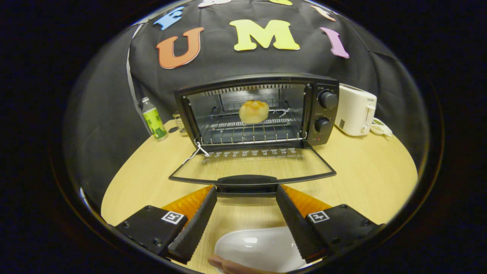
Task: Open the toaster oven, put the food inside, and close the toaster oven door.
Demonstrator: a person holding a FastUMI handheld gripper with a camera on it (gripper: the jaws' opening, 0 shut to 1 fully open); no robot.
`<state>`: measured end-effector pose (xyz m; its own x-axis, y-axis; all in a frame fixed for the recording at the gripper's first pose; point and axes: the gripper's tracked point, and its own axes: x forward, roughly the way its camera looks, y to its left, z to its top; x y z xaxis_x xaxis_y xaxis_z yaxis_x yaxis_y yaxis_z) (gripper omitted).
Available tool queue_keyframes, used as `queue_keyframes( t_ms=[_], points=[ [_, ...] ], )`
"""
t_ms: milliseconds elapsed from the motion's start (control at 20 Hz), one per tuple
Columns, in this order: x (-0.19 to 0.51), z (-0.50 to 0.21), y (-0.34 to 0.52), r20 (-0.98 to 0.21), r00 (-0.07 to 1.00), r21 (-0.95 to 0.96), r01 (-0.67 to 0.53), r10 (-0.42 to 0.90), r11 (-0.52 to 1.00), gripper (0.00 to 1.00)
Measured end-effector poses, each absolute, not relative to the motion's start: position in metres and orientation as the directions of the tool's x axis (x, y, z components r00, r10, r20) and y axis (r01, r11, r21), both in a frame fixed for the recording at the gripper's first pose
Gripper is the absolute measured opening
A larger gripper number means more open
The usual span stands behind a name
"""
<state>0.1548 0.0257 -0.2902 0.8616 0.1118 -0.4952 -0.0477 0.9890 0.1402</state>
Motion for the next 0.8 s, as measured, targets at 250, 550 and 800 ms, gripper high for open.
queue_keyframes(
  t_ms=[250, 550, 800],
  points=[
    [0.169, -0.250, 0.025, -0.365, 0.929, 0.024, -0.048, 0.054, 0.999, 1.00],
    [0.196, -0.221, 0.025, -0.241, 0.971, -0.062, -0.024, 0.009, 0.998, 1.00],
    [0.206, -0.202, 0.030, -0.188, 0.981, -0.027, -0.061, 0.055, 0.998, 1.00]
  ],
)
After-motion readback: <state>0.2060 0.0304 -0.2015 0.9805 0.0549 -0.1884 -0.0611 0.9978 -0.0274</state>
